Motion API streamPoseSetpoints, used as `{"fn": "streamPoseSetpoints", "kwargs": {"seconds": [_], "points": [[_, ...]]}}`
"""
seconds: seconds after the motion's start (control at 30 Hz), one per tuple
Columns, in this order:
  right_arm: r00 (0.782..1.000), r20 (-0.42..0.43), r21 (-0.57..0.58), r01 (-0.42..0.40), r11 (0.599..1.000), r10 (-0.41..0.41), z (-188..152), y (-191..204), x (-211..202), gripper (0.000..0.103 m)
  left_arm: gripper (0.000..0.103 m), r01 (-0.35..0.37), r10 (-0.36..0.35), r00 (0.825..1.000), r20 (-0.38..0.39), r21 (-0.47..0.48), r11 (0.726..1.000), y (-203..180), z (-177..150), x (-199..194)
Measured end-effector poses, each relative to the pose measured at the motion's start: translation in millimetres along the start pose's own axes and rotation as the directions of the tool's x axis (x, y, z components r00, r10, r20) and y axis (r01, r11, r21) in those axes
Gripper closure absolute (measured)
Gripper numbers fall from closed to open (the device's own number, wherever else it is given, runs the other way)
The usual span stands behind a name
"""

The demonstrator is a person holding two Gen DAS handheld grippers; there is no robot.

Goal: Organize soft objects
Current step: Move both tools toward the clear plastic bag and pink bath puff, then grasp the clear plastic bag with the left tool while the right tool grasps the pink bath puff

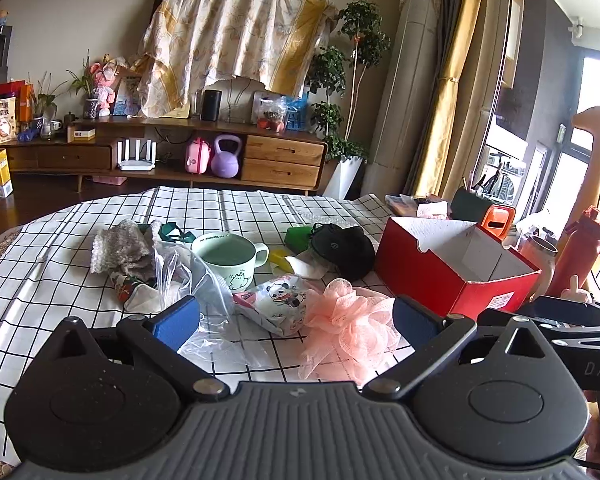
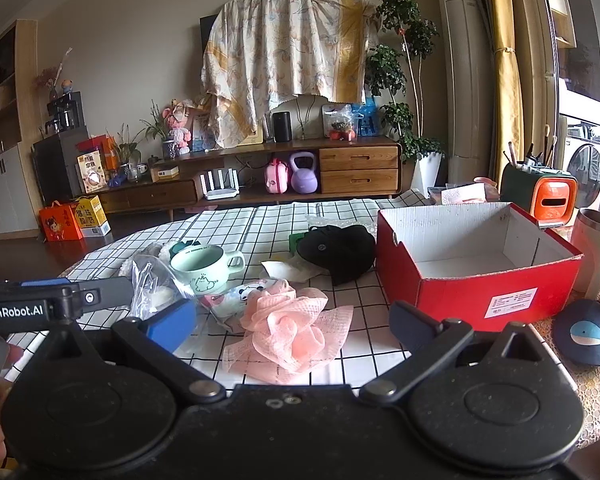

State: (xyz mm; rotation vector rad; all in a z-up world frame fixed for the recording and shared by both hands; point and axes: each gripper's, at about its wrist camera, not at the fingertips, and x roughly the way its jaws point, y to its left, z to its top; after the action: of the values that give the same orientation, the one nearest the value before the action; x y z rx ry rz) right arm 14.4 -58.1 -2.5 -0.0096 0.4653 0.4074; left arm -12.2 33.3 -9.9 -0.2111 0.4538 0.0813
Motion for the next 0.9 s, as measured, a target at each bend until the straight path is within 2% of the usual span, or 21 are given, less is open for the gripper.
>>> {"fn": "streamPoseSetpoints", "kwargs": {"seconds": [0.4,0.57,0.7,0.83,0.9], "points": [[0.997,-0.06,-0.021,-0.054,0.998,0.053,-1,-3,42,0.0,0.0,-0.016,0.015,0.998,-0.068,-0.009,1.0,16,-6,31],[0.99,-0.118,-0.023,-0.08,0.997,0.077,-2,-10,72,0.0,0.0,-0.062,0.057,0.993,-0.099,-0.039,0.997,34,-5,51],[0.985,-0.155,-0.042,-0.084,0.996,0.076,-2,-15,95,0.0,0.0,-0.122,0.112,0.983,-0.142,-0.063,0.991,52,-5,75],[0.975,-0.204,-0.073,-0.109,0.991,0.092,-5,-14,119,0.0,0.0,-0.152,0.139,0.976,-0.17,-0.062,0.986,66,-8,98],[0.976,-0.201,-0.104,-0.111,0.988,0.088,-3,-11,128,0.0,0.0,-0.166,0.154,0.971,-0.185,-0.056,0.984,69,-10,107]]}}
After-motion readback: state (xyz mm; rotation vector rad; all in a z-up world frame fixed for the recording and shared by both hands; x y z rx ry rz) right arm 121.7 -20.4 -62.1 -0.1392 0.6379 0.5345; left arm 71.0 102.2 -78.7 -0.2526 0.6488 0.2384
